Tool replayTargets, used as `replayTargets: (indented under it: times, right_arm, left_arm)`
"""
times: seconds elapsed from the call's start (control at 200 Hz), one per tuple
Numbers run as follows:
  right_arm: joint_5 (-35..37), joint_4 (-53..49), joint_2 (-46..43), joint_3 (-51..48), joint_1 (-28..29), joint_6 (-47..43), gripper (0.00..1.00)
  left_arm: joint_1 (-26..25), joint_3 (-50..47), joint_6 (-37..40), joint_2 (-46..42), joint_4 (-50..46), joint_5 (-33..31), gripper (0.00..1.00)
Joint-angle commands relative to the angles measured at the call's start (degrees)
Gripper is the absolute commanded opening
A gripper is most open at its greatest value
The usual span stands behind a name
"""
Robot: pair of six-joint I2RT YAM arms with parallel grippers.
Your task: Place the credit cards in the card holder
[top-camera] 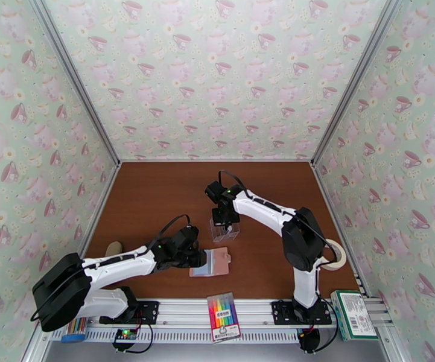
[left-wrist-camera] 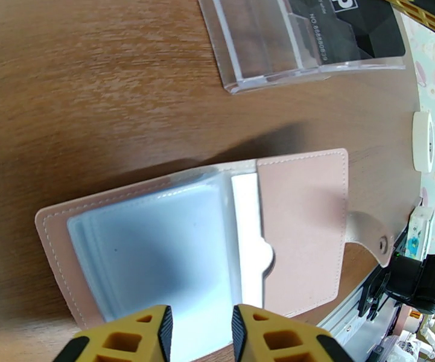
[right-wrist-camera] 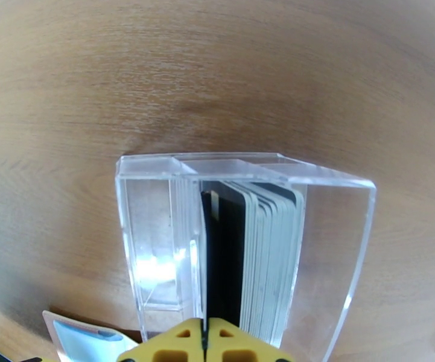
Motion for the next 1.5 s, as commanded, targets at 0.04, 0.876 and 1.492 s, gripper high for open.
replayTargets:
  times: [0.04, 0.876, 1.492]
  right_arm:
    - [0.9, -1.4, -3.7, 1.0, 0.3, 1.4, 0.0]
    - [-10.8, 18.9, -32.7, -26.5, 7.1, 9.6, 0.0]
    - [-12.6, 42.8, -34.5, -49.3, 14.8, 25.8, 0.0]
  left_arm:
    - [-0.3, 1.4, 0.1, -0.4, -0.8, 0.1, 0.35]
    - [1.2, -0.8, 1.6, -8.0, -7.3, -2.1, 0.4]
    - [2.8, -3.1, 2.0, -5.4, -3.5, 3.5, 0.39]
